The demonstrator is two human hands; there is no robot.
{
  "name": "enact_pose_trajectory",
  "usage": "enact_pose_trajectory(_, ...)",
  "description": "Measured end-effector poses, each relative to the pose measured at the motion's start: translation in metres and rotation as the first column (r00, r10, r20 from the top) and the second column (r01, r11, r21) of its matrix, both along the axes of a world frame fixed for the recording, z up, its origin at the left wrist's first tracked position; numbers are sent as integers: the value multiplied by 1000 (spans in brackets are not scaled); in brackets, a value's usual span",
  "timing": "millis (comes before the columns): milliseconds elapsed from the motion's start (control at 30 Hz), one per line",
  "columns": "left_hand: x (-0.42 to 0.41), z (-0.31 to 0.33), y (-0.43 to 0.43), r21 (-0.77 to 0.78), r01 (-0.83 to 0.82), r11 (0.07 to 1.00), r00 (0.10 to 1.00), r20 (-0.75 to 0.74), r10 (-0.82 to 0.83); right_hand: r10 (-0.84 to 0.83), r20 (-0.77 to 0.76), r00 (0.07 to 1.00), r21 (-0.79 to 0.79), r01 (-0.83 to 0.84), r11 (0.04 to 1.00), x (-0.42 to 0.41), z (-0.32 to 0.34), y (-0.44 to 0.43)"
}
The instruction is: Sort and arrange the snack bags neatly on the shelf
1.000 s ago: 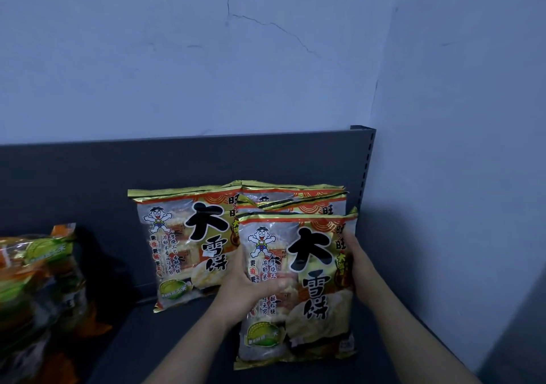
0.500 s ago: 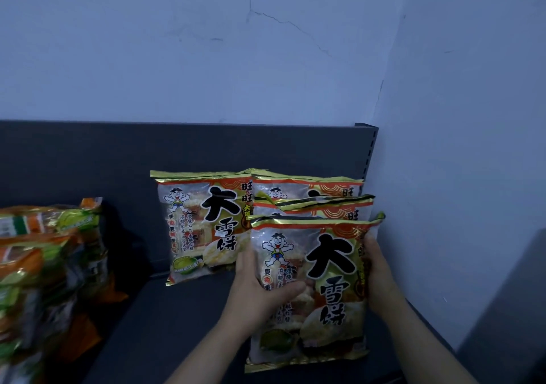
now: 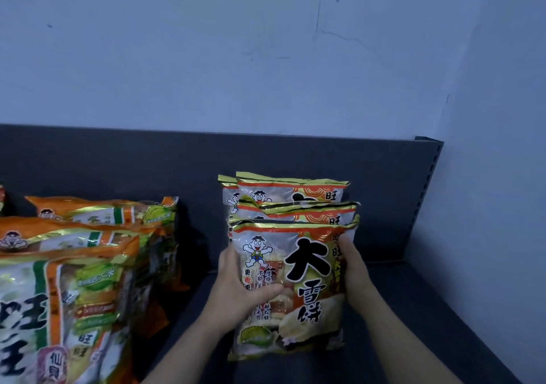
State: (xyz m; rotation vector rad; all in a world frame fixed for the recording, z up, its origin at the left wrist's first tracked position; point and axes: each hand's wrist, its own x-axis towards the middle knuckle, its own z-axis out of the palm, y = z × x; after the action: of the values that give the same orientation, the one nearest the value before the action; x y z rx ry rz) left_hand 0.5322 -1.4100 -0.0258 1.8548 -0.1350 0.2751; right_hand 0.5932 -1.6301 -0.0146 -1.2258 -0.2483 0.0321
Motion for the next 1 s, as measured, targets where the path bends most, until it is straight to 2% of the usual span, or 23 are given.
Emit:
enact_pose_trajectory(100, 1, -6, 1, -33, 52, 998, 998, -25, -53, 45, 4, 999, 12, -45, 999, -5, -4, -5)
enact_pose_trajectory(267, 23, -9, 20, -168, 35, 985, 999, -26, -40, 66, 0, 998, 23, -66, 998, -5, -3, -3)
enact_pose_trajectory(400, 40, -16, 24, -176, 72, 982, 994, -64, -84, 92, -36, 995, 8, -91, 996, -1, -6, 0)
enact_pose_trajectory(600, 44, -12, 9, -172, 73, 982, 995, -51, -83, 65, -56, 996, -23, -67, 997, 7, -9, -8)
enact_pose_trajectory(700, 42, -9, -7, -173, 125, 977, 991, -25, -131, 59, -44, 997, -15, -60, 998, 7, -7, -19)
enact_pose_trajectory(833, 46, -9, -20, -186, 147, 971, 988, -27, -154, 23, -47, 999, -33, -25, 999, 5, -3, -32)
enact_pose_trajectory(933, 40, -12, -21, -219, 124, 968, 989, -46, -138, -72, -61, 996, -99, 65, 993, 4, -5, -36)
enact_pose_trajectory(1000, 29, -18, -23, -187, 122, 975, 990, -47, -133, -128, -48, 991, -133, 120, 984, 0, -9, -39)
